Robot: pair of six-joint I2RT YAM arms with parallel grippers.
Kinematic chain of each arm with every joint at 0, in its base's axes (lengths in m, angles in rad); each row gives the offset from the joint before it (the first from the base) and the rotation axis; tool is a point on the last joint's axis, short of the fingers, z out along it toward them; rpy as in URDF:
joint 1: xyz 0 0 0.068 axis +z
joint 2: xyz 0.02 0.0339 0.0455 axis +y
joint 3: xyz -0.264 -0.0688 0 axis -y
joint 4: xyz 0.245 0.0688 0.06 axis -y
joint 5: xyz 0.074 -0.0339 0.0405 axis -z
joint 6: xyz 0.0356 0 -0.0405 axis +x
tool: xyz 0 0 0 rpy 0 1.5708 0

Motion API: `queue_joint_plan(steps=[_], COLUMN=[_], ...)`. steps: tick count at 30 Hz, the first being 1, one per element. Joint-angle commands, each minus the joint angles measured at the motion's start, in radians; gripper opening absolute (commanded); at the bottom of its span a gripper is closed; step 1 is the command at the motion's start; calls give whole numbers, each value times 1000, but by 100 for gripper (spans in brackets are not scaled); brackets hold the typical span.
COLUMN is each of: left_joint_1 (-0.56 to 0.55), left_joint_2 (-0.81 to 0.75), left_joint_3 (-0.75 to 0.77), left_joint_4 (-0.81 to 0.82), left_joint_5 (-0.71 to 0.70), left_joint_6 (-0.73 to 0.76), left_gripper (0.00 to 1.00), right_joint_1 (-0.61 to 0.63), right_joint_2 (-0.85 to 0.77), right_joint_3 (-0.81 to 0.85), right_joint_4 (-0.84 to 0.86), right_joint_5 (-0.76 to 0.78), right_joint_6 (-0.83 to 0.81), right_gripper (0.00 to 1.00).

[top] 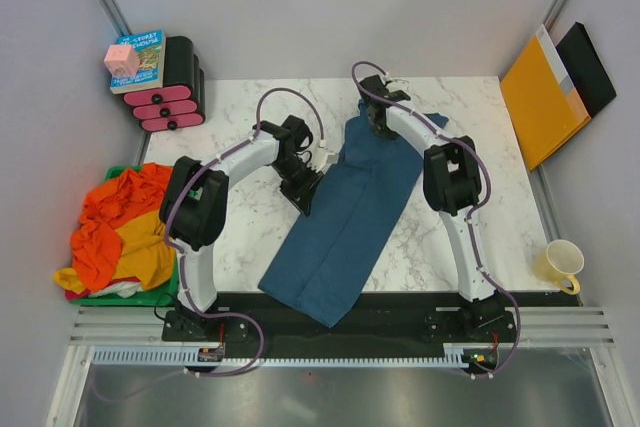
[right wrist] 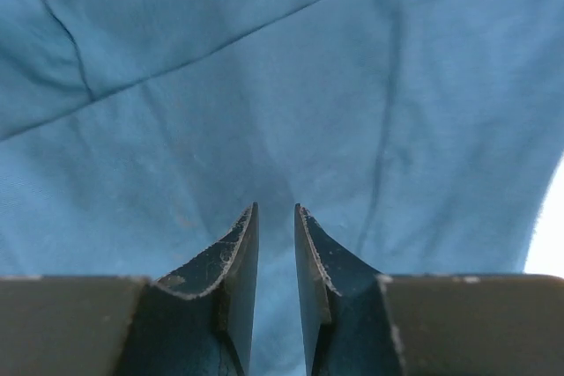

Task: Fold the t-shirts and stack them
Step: Rotate the tshirt 90 degrees

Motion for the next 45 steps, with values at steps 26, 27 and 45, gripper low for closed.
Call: queue_joint_plan(steps=[26, 27, 45], left_joint_1=[61, 64, 141], left_joint_2=[-83, -87, -123], left_joint_3=[-68, -62, -99], left_joint_4=[74, 85, 238], left_joint_5=[21, 15, -8], left_joint_6=[-26, -37, -166], left_gripper=[25, 25, 26], right_joint_1=[13, 10, 207], right_joint_2=[310, 271, -614], right_joint_3=[381, 302, -689], right_joint_4=[323, 345, 414], right_joint_5=[-924, -888, -277], right_joint_6=[15, 6, -103], right_gripper=[48, 48, 21])
